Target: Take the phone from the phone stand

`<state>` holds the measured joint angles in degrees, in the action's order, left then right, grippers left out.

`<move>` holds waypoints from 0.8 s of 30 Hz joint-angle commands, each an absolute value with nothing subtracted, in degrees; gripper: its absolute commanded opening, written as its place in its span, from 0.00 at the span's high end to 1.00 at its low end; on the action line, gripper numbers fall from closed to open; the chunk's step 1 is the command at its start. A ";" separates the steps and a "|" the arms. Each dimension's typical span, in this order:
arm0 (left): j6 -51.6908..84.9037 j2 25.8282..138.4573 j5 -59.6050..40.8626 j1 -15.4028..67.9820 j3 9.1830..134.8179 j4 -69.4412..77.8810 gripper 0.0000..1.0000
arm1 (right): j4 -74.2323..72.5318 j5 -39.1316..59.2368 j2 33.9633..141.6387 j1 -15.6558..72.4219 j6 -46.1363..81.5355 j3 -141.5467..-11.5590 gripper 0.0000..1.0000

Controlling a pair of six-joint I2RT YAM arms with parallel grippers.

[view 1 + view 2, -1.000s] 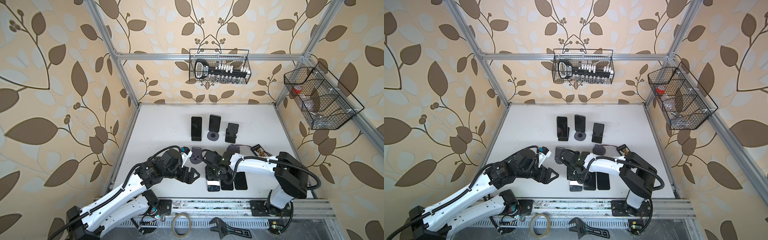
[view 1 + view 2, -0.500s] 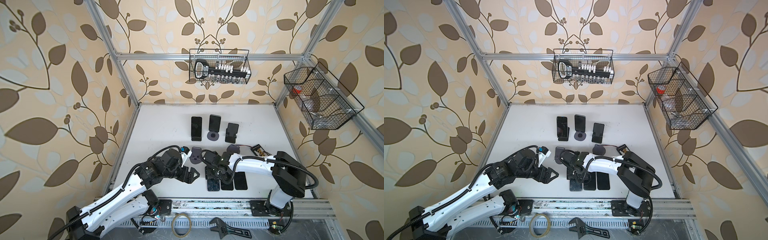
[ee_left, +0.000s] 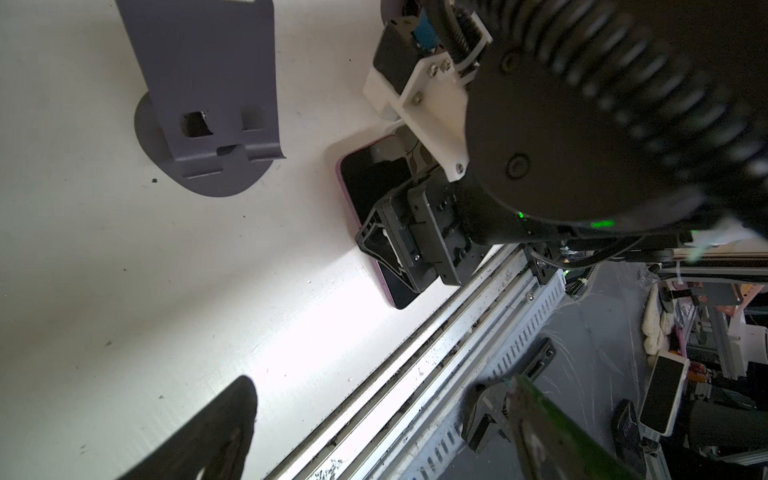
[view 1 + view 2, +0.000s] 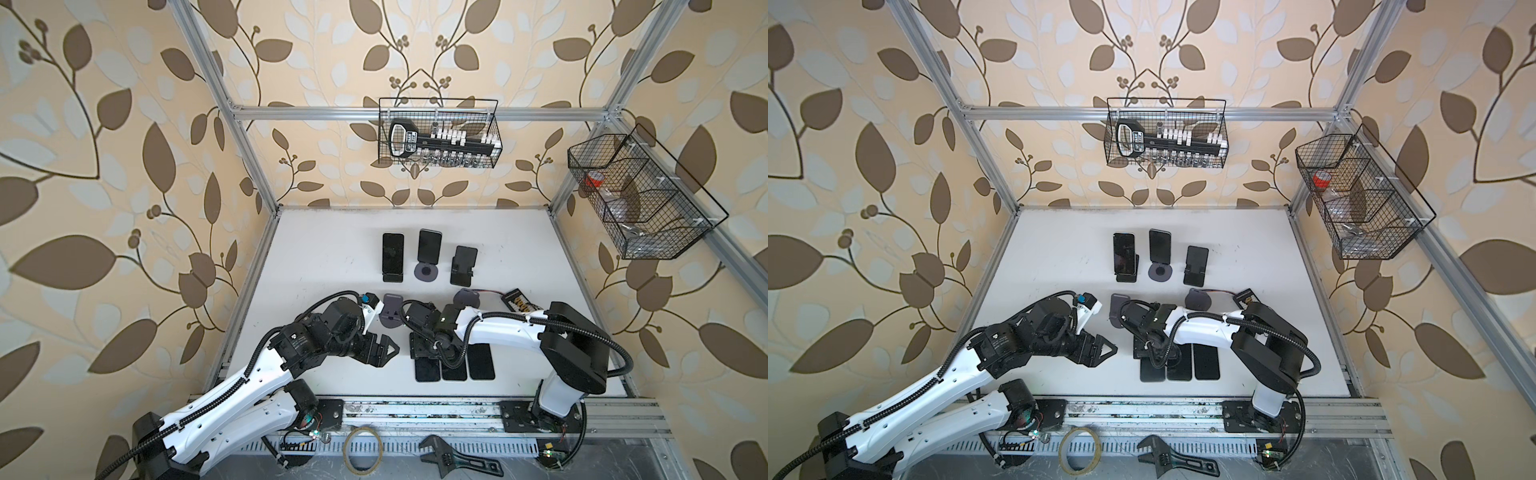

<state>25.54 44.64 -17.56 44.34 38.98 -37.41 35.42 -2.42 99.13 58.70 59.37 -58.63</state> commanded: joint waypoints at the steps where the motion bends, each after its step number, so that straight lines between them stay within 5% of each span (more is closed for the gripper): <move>1: 25.60 44.48 -17.23 45.00 38.37 -36.57 0.06 | 35.60 -4.04 99.92 58.55 60.31 -59.13 0.22; 24: 25.58 44.56 -17.23 45.00 38.32 -36.57 0.06 | 37.69 -6.17 98.57 59.57 59.71 -61.62 0.23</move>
